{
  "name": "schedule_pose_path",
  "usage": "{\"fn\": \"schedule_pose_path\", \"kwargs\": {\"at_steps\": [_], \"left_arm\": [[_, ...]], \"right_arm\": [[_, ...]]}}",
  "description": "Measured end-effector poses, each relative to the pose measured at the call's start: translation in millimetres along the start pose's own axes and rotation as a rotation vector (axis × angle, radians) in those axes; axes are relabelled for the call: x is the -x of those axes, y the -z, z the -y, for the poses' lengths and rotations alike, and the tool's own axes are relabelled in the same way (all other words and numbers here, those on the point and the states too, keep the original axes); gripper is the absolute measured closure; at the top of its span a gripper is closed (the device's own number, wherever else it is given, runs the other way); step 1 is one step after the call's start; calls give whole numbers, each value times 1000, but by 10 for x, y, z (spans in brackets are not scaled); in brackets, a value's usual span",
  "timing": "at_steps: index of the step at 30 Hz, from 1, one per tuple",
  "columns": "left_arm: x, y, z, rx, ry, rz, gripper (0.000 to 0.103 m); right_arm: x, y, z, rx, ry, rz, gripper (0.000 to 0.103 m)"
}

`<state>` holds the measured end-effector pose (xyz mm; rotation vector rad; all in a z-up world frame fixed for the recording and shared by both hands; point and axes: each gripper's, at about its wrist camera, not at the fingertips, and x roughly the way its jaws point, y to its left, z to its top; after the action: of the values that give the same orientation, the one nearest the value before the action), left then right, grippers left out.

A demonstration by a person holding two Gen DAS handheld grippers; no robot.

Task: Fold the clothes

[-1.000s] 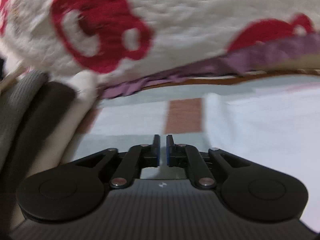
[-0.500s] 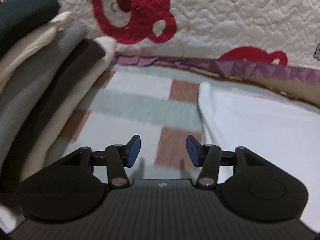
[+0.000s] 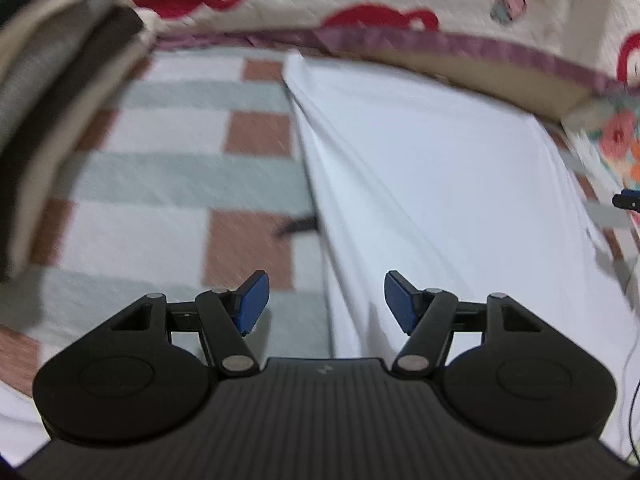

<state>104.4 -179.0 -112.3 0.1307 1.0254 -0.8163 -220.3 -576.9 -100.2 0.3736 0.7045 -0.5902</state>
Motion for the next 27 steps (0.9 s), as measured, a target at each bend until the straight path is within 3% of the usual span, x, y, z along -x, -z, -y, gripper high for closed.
{"fn": "schedule_pose_path", "kwargs": {"at_steps": [3,5,8,10,12,13,14,18,21,24,27], "left_arm": [[-168,136,46,21,19,-26,40],[-279,227,77,35,31,-43,40],[-299,287,90,39,15,-36,47],[-277,309,90,38,-5,-23,96],[-254,332,90,37,-24,-10,98],[-243,343,90,37,-34,-4,99],[-232,354,90,36,-44,3,99],[-187,398,90,34,-83,29,99],[-153,431,90,32,-112,48,98],[-103,463,79,34,-142,67,86],[166,490,-101,78,-187,84,86]], "right_arm": [[32,288,123,-74,-27,-54,25],[53,480,206,-123,-44,-90,39],[28,721,239,-154,-52,-132,43],[-27,830,180,-136,-43,-140,41],[-42,881,97,-93,-33,-101,41],[-46,894,52,-62,-26,-86,83],[-43,881,1,-11,-17,-81,101],[24,904,1,77,97,-36,101],[-33,950,6,77,110,-54,101],[-52,920,-92,119,159,-64,101],[26,878,-119,161,276,-67,100]]}}
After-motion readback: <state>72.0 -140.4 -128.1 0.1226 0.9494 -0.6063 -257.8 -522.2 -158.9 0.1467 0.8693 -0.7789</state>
